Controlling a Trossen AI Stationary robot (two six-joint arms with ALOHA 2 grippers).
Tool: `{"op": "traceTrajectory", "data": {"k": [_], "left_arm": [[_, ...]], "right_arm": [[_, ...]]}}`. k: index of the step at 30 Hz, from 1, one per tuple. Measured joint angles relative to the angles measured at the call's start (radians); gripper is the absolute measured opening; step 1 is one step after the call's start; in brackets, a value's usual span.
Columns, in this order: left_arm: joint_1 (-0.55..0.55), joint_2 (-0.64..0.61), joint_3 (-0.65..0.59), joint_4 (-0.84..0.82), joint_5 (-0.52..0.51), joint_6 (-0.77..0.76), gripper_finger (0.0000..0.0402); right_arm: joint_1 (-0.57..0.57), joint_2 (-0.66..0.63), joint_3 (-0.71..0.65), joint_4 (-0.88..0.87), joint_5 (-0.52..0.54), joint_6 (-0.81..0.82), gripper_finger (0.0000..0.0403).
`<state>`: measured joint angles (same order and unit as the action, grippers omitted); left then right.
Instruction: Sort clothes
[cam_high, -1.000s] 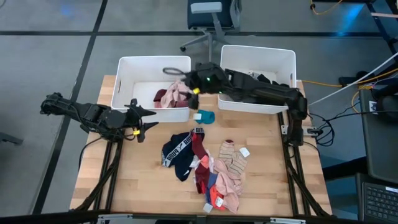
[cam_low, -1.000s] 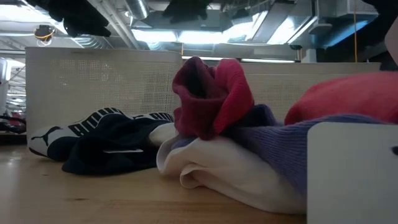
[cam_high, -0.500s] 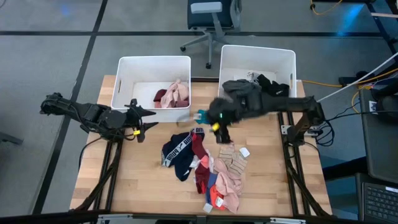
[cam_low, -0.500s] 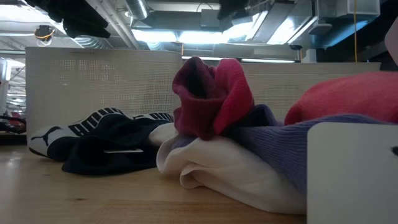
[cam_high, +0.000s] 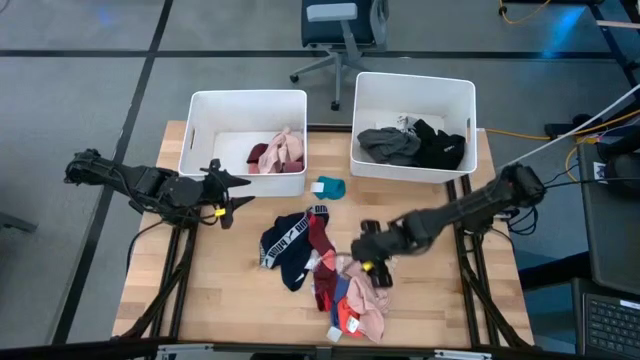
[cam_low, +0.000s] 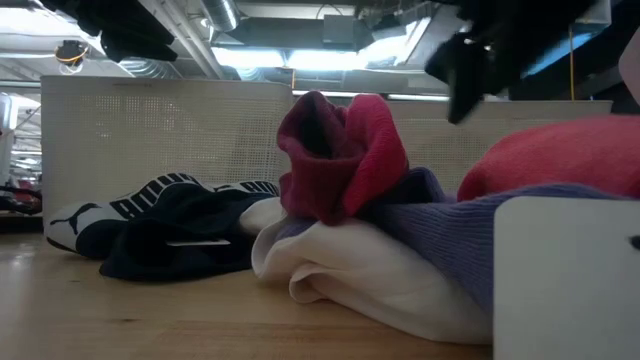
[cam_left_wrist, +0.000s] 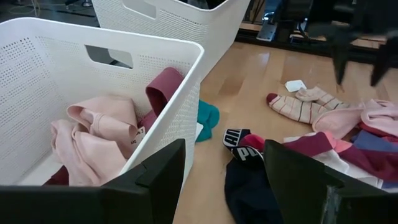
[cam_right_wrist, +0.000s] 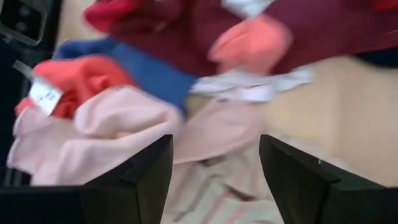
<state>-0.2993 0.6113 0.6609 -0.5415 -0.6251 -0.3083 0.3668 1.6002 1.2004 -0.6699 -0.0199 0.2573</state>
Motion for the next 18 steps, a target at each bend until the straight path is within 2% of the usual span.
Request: {"op": "traceTrajectory", "data": {"k": [3, 8, 12, 18], "left_arm": [[0.000, 0.000, 0.000, 0.000, 0.000, -0.012, 0.0208], [0.000, 0.000, 0.000, 0.000, 0.000, -0.029, 0.0208], [0.000, 0.000, 0.000, 0.000, 0.000, -0.029, 0.0208], [0.000, 0.000, 0.000, 0.000, 0.000, -0.028, 0.0208]], "right_arm": [[0.060, 0.003, -0.058, 0.098, 0.002, 0.052, 0.0238], [0.127, 0.005, -0.136, 0.271, 0.066, 0.079, 0.0238], [0.146, 0.006, -0.182, 0.358, 0.126, 0.079, 0.0238], [0.143, 0.007, -0.239, 0.460, 0.117, 0.078, 0.0238]]}}
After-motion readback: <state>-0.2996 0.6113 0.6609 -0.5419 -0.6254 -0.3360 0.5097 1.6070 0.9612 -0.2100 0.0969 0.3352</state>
